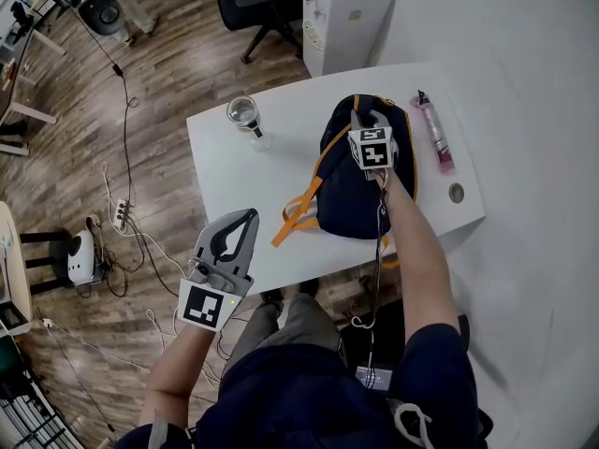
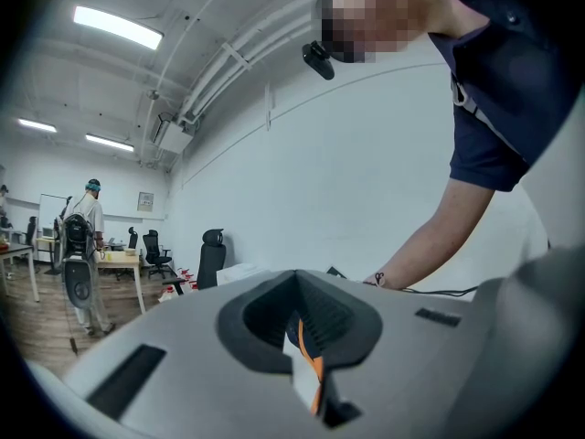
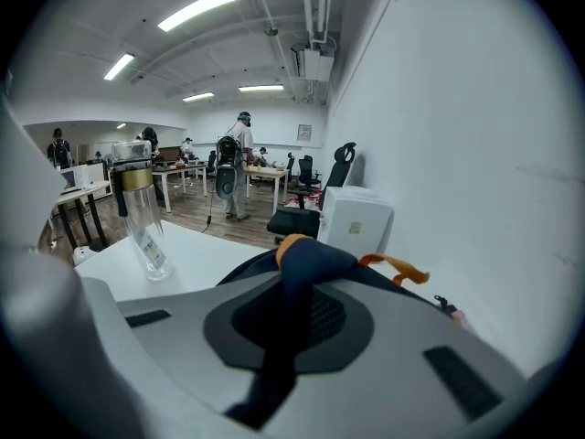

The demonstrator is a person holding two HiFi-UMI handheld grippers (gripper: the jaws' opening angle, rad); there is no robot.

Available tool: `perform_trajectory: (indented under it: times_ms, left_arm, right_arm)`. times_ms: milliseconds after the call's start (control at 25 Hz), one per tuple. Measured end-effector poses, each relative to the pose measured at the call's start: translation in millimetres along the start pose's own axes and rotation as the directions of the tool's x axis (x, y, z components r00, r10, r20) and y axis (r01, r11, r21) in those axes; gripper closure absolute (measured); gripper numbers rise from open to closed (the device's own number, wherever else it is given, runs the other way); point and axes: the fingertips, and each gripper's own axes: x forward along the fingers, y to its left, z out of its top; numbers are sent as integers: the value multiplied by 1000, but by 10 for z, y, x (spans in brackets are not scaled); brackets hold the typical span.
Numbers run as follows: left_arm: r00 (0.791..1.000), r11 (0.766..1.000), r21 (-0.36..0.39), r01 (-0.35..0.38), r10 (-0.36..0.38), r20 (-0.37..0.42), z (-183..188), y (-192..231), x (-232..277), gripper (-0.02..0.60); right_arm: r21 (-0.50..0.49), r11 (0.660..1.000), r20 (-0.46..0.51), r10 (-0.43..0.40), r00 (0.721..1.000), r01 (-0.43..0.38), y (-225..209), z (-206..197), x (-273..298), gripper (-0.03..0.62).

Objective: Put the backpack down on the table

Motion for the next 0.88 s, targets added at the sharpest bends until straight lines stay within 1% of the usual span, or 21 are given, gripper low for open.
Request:
perform_trajectory:
  times_ms: [400, 640, 880]
  left_arm:
    - [1000, 1000, -5, -4, 4, -22, -108, 7, 19, 578]
    - [1000, 1000, -8, -10, 9, -26, -142, 35, 4, 578]
    - [1000, 1000, -14, -16, 16, -26, -155, 63, -4, 578]
  right_arm:
    - [-6, 1000, -60, -5, 998, 5, -57, -160, 192, 586]
    - [-3, 1000, -116, 3, 993, -3, -63, -264, 290, 586]
    - [6, 1000, -139, 13, 990, -12, -95, -334, 385, 586]
